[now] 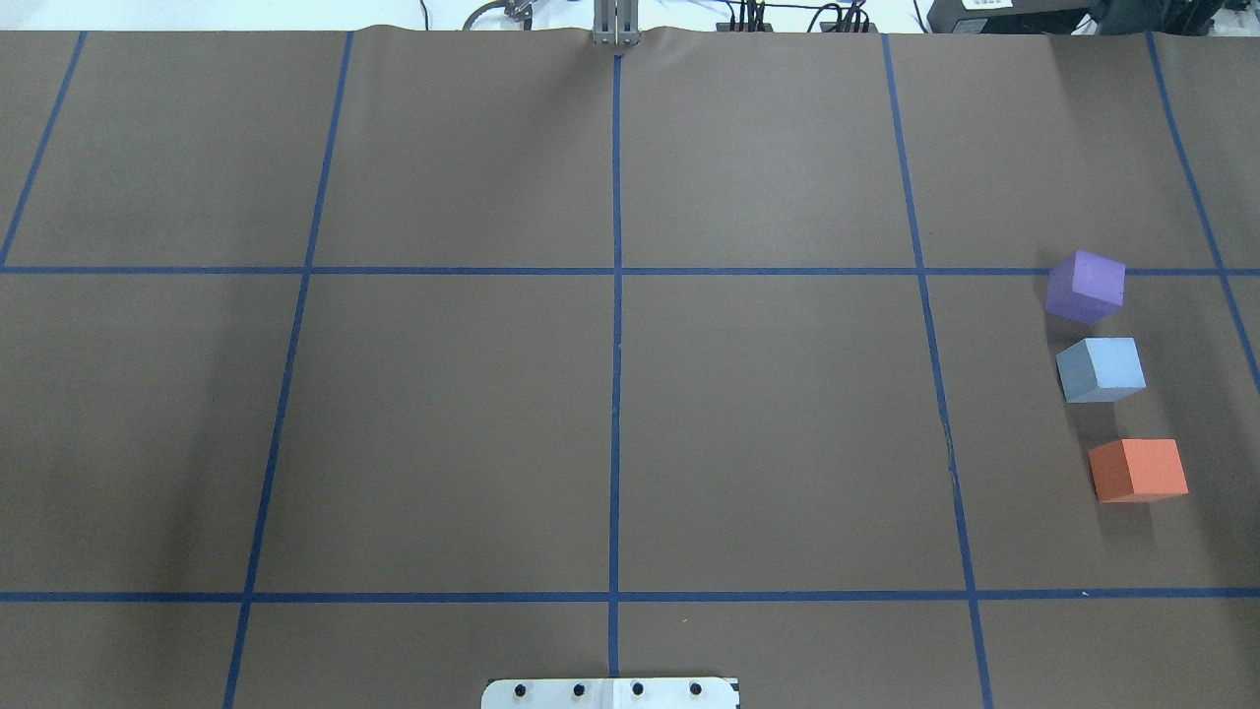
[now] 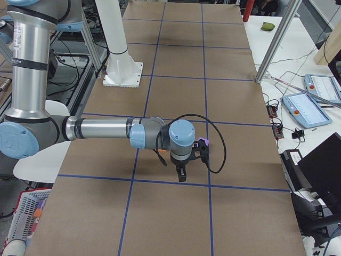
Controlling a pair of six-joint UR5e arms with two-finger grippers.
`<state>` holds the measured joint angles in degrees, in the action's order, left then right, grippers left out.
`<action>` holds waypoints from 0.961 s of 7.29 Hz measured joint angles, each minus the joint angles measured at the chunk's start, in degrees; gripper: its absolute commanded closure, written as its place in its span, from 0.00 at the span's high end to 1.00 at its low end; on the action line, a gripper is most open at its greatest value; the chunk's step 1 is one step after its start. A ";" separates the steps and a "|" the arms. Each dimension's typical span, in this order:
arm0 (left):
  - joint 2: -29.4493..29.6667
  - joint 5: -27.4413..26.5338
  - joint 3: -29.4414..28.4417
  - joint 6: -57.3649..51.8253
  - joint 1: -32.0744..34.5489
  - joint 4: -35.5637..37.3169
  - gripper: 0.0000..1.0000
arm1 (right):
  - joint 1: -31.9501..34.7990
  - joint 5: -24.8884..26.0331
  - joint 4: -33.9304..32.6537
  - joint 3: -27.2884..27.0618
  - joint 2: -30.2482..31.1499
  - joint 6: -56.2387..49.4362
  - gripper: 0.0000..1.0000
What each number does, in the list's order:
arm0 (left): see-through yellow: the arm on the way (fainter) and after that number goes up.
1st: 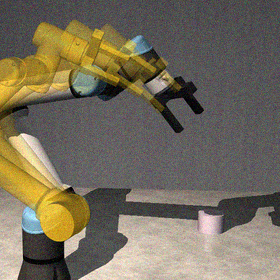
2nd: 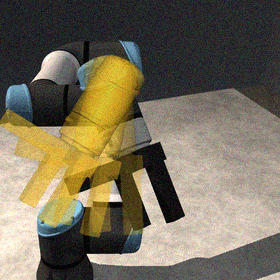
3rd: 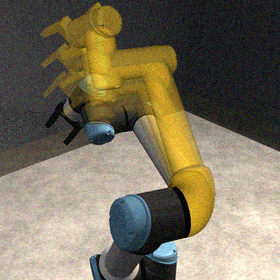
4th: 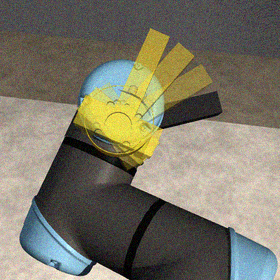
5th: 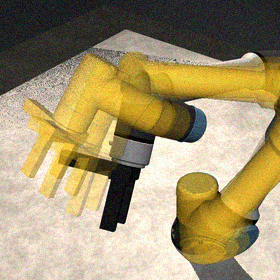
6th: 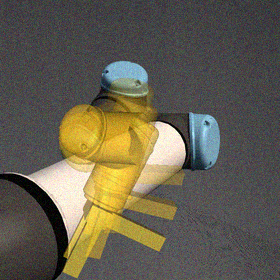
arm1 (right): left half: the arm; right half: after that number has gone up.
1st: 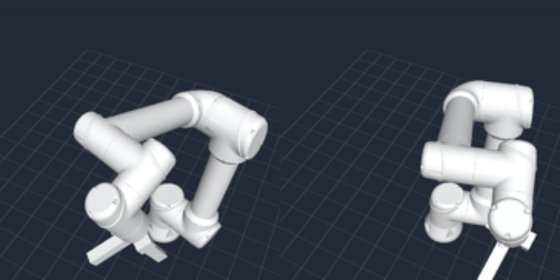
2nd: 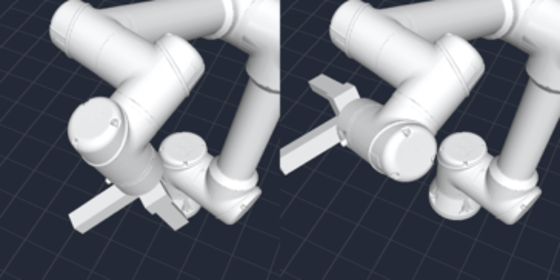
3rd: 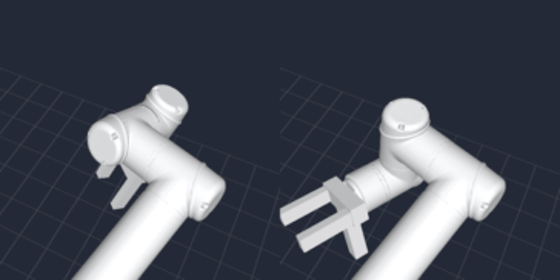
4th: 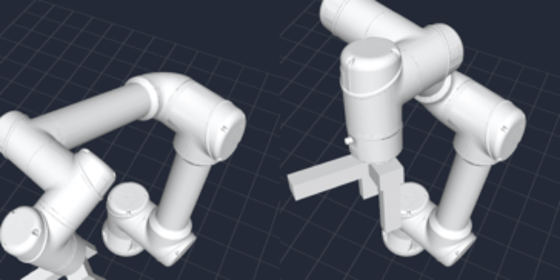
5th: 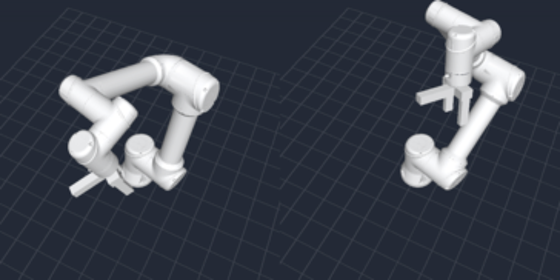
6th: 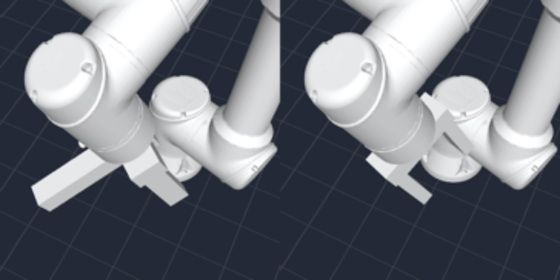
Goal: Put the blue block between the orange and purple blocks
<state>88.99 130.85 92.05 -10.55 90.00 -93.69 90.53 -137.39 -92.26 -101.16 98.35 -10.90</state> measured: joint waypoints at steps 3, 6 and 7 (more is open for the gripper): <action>0.34 -0.05 -0.07 0.00 0.00 0.00 1.00 | 0.00 -0.07 0.04 0.06 -0.13 0.00 1.00; 0.61 -0.07 -0.11 0.13 0.00 0.00 1.00 | 0.00 -0.05 -0.02 0.12 -0.57 0.00 1.00; 0.62 -0.07 -0.15 0.20 0.00 0.00 1.00 | 0.00 -0.02 -0.02 0.15 -0.59 0.00 1.00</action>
<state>89.61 130.78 91.90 -10.35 90.00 -93.69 90.53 -137.40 -92.28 -101.02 97.76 -10.90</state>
